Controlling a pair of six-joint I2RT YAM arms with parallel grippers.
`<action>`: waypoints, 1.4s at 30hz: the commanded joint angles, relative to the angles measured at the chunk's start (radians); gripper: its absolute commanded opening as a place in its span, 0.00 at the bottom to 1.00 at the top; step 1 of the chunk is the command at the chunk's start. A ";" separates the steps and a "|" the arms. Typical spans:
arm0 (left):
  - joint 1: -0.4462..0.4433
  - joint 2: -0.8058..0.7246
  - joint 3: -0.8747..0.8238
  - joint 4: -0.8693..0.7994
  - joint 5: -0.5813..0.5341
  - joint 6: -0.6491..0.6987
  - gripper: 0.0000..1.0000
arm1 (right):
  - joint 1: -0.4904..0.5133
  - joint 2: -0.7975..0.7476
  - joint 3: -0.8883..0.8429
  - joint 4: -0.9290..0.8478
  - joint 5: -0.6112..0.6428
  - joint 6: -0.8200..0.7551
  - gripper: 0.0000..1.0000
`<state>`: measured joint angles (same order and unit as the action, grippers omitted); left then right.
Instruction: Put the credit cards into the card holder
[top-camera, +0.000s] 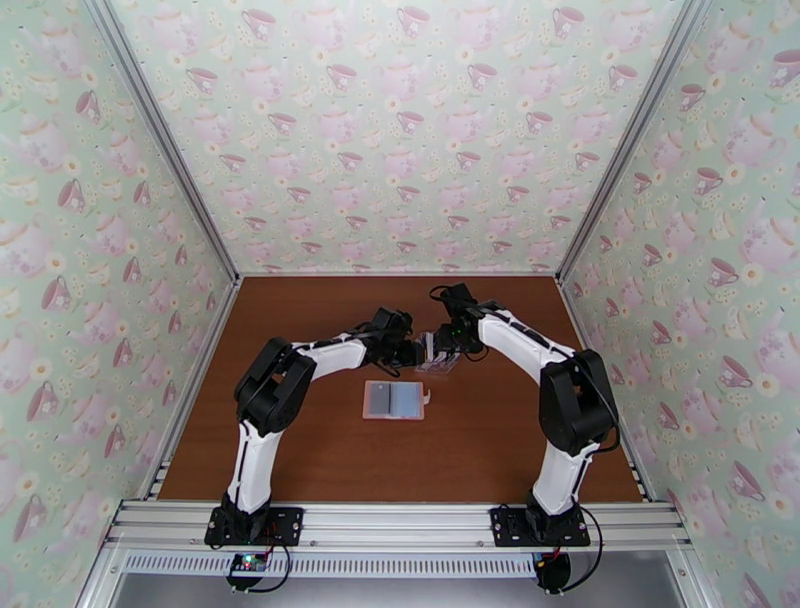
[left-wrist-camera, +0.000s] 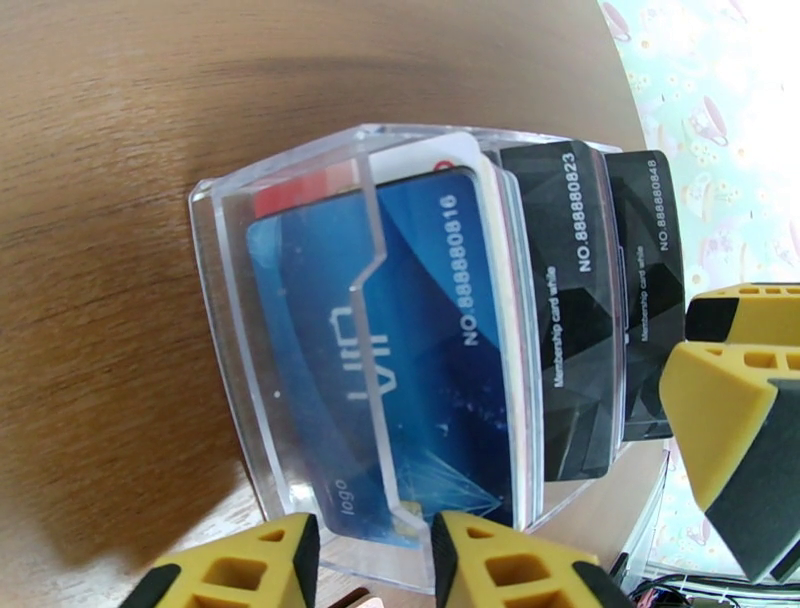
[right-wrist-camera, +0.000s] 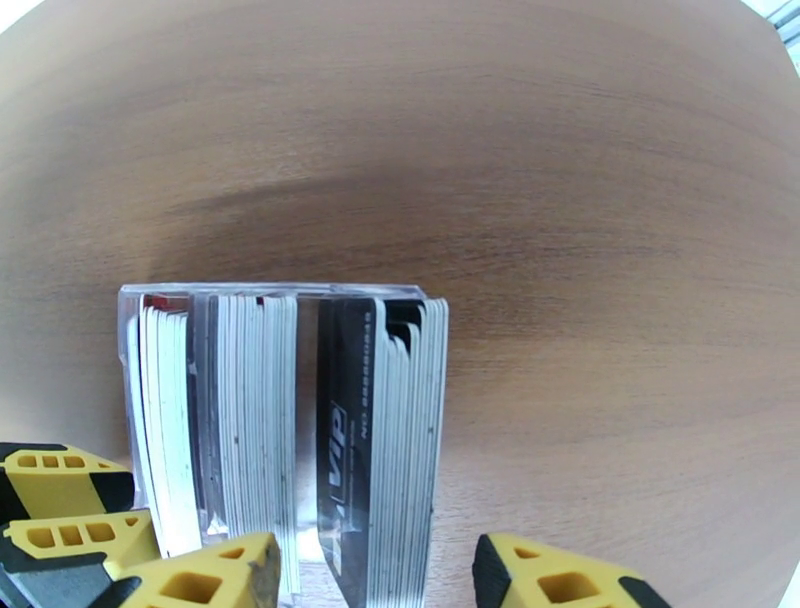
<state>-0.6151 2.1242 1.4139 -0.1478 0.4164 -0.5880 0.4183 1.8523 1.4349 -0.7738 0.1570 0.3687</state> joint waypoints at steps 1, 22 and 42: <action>-0.002 0.009 -0.007 -0.035 -0.010 0.000 0.36 | -0.003 0.025 0.012 -0.021 0.033 -0.016 0.54; -0.002 0.017 0.030 -0.062 -0.016 0.004 0.36 | -0.003 0.038 -0.018 -0.030 0.051 -0.038 0.48; 0.003 0.006 0.019 -0.061 -0.019 0.002 0.36 | -0.016 0.056 0.035 -0.056 0.084 -0.056 0.47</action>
<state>-0.6147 2.1242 1.4231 -0.1677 0.4152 -0.5880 0.4179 1.8927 1.4399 -0.7921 0.1989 0.3275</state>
